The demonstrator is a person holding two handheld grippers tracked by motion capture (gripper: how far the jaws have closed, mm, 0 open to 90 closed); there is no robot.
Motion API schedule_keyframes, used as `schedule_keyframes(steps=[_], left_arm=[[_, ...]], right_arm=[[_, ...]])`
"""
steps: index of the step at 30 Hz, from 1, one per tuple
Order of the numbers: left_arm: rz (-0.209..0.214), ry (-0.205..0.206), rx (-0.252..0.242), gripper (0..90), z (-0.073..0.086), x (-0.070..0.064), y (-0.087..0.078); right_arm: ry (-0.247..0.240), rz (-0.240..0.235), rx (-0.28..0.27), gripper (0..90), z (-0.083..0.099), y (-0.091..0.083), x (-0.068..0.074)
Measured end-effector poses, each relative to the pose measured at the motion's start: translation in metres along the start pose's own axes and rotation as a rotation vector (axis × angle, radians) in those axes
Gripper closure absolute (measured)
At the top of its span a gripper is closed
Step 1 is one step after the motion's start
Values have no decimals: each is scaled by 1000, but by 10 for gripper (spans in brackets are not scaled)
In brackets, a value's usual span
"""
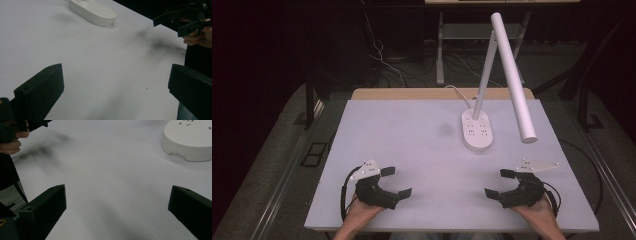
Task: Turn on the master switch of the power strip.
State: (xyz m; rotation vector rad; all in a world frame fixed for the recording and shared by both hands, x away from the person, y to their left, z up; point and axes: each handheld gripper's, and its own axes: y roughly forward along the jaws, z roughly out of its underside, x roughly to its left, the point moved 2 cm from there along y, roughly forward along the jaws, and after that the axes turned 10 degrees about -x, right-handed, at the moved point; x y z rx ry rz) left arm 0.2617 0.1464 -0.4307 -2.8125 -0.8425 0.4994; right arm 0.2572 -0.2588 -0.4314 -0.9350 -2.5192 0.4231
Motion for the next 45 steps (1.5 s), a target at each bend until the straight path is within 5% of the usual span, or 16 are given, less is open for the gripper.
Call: schedule_keyframes(steps=[25, 45], left_arm=[[-5, 2, 44, 0, -5, -1, 0], [32, 6, 150, 0, -15, 1, 9]], right_arm=[[22, 0, 5, 11, 0, -4, 0], [26, 1, 4, 12, 1, -6, 0]])
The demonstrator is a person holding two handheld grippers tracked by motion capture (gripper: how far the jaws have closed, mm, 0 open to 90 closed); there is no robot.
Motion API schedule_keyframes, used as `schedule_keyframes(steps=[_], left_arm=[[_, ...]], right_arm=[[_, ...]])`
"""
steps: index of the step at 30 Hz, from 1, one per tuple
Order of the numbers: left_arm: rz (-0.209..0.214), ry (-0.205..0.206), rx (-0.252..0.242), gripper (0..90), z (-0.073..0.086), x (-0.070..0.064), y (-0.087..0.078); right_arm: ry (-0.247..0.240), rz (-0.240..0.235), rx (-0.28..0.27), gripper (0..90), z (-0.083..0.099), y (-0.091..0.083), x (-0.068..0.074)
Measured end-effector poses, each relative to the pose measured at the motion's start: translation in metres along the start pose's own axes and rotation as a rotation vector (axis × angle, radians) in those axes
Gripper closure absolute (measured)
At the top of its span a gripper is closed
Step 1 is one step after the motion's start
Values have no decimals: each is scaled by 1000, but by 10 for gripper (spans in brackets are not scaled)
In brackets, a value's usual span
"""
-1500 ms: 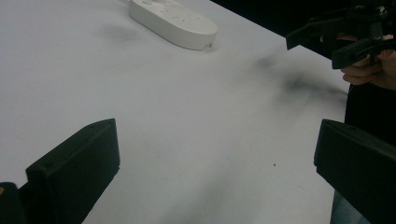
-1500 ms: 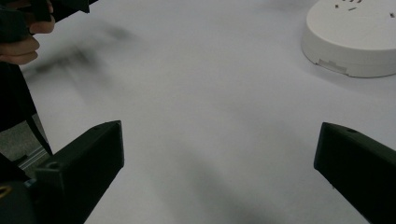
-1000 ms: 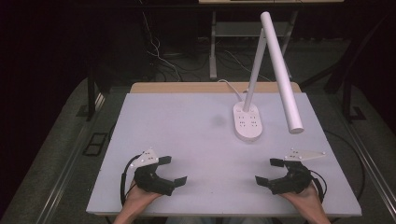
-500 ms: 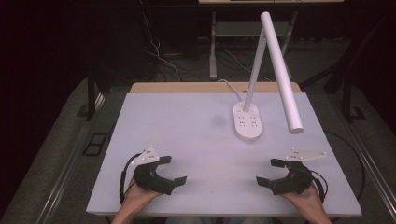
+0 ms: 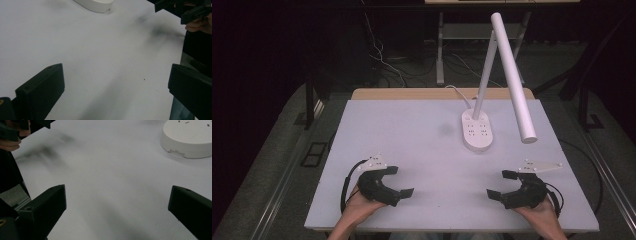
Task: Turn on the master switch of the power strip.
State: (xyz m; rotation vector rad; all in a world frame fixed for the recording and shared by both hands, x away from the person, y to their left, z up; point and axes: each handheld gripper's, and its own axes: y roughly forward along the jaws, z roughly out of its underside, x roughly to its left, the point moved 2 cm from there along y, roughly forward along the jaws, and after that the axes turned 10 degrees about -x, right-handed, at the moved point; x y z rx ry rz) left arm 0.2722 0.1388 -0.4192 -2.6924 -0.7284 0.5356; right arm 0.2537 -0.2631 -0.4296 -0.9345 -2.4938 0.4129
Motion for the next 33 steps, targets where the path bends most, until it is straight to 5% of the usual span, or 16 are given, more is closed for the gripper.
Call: schedule_keyframes(steps=[33], left_arm=[[16, 18, 56, 13, -45, 20, 24]], right_arm=[[4, 5, -1, 11, 1, 0, -1]])
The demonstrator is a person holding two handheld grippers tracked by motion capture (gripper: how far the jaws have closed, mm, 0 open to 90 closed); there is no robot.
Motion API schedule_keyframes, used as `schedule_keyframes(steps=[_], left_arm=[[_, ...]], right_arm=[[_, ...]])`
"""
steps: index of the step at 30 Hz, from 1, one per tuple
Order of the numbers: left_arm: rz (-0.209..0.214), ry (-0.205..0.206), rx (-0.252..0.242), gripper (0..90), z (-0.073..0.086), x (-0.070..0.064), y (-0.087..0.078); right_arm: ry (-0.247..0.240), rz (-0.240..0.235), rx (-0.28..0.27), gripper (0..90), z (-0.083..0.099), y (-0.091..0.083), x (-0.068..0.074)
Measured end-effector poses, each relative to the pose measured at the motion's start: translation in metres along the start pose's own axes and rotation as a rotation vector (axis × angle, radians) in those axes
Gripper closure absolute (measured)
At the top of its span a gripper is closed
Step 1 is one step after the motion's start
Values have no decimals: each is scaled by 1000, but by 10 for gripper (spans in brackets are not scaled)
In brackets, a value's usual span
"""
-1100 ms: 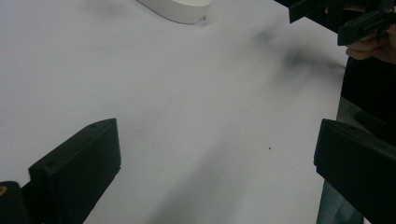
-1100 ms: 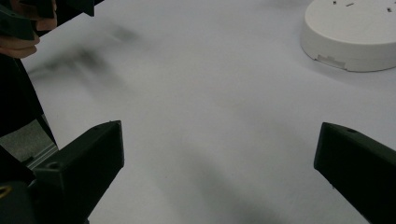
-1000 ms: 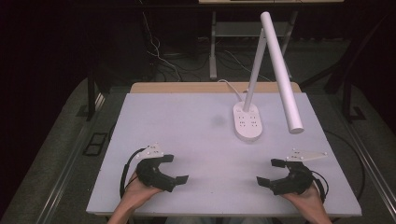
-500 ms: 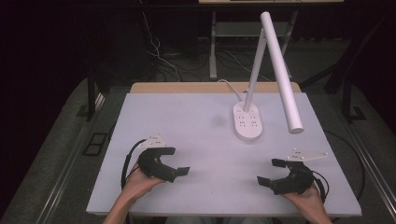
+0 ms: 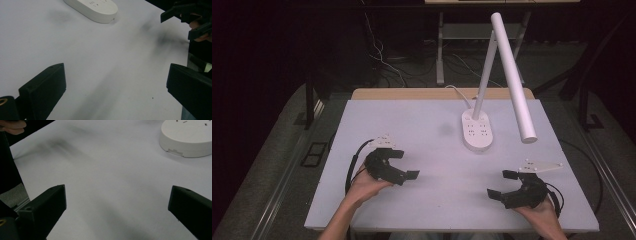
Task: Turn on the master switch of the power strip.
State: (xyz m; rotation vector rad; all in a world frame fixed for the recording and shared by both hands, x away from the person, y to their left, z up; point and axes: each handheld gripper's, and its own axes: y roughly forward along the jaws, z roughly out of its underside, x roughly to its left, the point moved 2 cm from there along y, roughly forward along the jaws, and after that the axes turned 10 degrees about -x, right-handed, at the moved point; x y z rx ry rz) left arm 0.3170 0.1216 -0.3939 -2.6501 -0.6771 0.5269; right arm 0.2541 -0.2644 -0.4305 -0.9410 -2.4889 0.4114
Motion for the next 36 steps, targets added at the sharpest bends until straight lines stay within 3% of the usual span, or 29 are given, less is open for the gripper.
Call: schedule_keyframes(steps=[25, 36], left_arm=[[12, 18, 41, 25, -33, 15, 20], [27, 45, 62, 31, -49, 19, 33]], right_arm=[[-3, -1, 1, 11, 1, 0, 0], [-3, -3, 2, 11, 1, -1, 0]])
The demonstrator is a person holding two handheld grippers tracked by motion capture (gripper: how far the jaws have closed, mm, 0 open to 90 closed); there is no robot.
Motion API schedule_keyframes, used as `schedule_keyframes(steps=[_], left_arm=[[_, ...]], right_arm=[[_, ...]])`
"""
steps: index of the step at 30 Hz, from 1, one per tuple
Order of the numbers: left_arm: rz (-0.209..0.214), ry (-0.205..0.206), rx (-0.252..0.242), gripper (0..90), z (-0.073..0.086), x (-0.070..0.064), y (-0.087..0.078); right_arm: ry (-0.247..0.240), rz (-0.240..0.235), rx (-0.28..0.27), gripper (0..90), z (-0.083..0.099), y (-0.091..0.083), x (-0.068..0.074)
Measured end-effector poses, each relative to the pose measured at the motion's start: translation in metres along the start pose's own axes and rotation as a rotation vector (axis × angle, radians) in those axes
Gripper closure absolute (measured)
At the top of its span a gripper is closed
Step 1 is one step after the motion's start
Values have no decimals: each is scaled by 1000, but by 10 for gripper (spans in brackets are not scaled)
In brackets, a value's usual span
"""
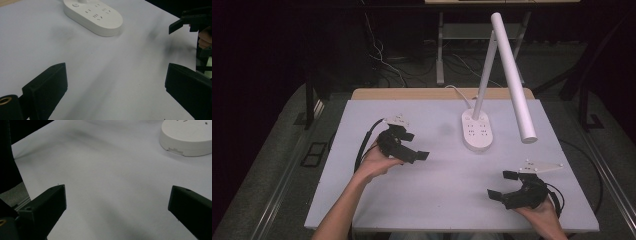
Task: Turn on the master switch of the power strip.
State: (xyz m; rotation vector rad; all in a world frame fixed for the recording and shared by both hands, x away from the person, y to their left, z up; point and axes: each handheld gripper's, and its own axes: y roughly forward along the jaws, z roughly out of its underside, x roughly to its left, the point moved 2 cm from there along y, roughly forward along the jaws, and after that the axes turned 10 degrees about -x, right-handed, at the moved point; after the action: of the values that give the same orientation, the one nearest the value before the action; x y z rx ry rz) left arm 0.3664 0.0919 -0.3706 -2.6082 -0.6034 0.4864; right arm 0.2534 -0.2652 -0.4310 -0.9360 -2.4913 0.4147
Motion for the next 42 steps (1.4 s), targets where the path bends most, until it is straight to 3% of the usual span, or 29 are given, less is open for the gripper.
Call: schedule_keyframes(steps=[14, 42], left_arm=[[18, 49, 46, 41, -22, 8, 20], [19, 75, 61, 62, -67, 22, 46]], right_arm=[[1, 4, -10, 11, 0, -1, -1], [7, -4, -12, 11, 0, -2, -2]])
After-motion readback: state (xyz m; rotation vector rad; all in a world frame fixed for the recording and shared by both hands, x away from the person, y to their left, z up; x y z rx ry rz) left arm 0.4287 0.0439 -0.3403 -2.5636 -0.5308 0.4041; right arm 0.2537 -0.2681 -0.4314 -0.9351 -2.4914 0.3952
